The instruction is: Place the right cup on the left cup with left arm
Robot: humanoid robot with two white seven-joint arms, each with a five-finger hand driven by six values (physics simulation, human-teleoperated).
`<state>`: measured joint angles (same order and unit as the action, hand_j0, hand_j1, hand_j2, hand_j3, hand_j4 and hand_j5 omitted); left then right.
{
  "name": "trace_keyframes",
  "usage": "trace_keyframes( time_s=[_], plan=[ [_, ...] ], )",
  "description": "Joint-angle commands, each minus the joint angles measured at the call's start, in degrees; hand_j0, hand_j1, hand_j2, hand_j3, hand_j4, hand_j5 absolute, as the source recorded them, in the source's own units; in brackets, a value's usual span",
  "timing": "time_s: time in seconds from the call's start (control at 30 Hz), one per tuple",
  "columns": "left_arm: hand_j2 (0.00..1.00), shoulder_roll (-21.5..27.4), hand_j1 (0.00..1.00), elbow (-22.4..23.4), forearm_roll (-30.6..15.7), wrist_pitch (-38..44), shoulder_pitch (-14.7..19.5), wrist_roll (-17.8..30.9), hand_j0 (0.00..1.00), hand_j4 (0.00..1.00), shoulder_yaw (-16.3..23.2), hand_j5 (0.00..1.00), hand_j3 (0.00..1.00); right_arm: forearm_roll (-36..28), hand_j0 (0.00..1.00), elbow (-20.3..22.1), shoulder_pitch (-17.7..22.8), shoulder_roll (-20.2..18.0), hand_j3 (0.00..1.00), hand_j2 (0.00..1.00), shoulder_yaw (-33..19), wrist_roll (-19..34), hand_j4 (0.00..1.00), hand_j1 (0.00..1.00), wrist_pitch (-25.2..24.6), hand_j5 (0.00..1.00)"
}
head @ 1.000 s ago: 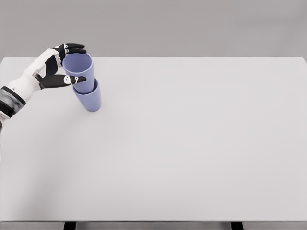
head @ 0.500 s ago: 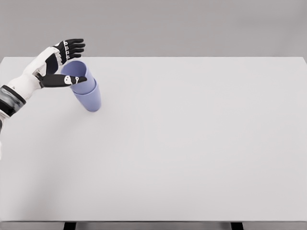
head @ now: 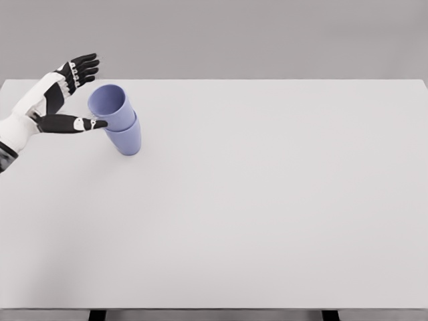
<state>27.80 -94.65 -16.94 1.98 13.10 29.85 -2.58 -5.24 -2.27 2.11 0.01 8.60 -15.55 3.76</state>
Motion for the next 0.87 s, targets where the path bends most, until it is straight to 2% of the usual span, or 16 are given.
trace_keyframes(
  time_s=[0.0, 0.17, 0.27, 0.4, 0.6, 0.83],
  plan=[
    [1.0, 0.5, 1.0, -3.0, -0.5, 0.0, 0.0, 0.0, 1.0, 1.0, -3.7, 1.0, 1.0, 0.0, 1.0, 0.0, 0.0, 0.0, 1.0, 1.0, -0.1, 0.0, 1.0, 1.0, 0.0, 1.0],
    [1.0, 0.4, 1.0, -6.1, -0.7, -0.1, -4.6, 0.0, 1.0, 1.0, -8.8, 1.0, 1.0, 0.0, 1.0, 0.0, 0.0, 0.0, 1.0, 1.0, -0.1, 0.0, 1.0, 1.0, 0.0, 1.0],
    [1.0, 0.3, 1.0, -7.4, -2.4, -0.1, -7.7, 0.0, 1.0, 1.0, -11.7, 1.0, 1.0, 0.0, 1.0, 0.0, 0.0, 0.0, 1.0, 1.0, -0.1, 0.0, 1.0, 1.0, 0.0, 1.0],
    [1.0, 0.2, 1.0, -7.6, -2.4, 0.1, -12.1, 0.0, 1.0, 1.0, -12.1, 1.0, 1.0, 0.0, 1.0, 0.0, 0.0, 0.0, 1.0, 1.0, 0.0, 0.0, 1.0, 1.0, 0.0, 1.0],
    [1.0, 0.2, 1.0, -8.4, -2.3, 0.4, -14.7, 0.0, 1.0, 1.0, -11.7, 1.0, 1.0, 0.0, 1.0, 0.0, 0.0, 0.0, 1.0, 1.0, -0.1, 0.0, 1.0, 1.0, 0.0, 1.0],
    [1.0, 0.2, 1.0, -8.4, -2.2, 0.4, -14.9, -0.1, 1.0, 1.0, -11.3, 1.0, 1.0, 0.0, 1.0, 0.0, 0.0, 0.0, 1.0, 1.0, 0.0, 0.0, 1.0, 1.0, 0.0, 1.0]
  ],
)
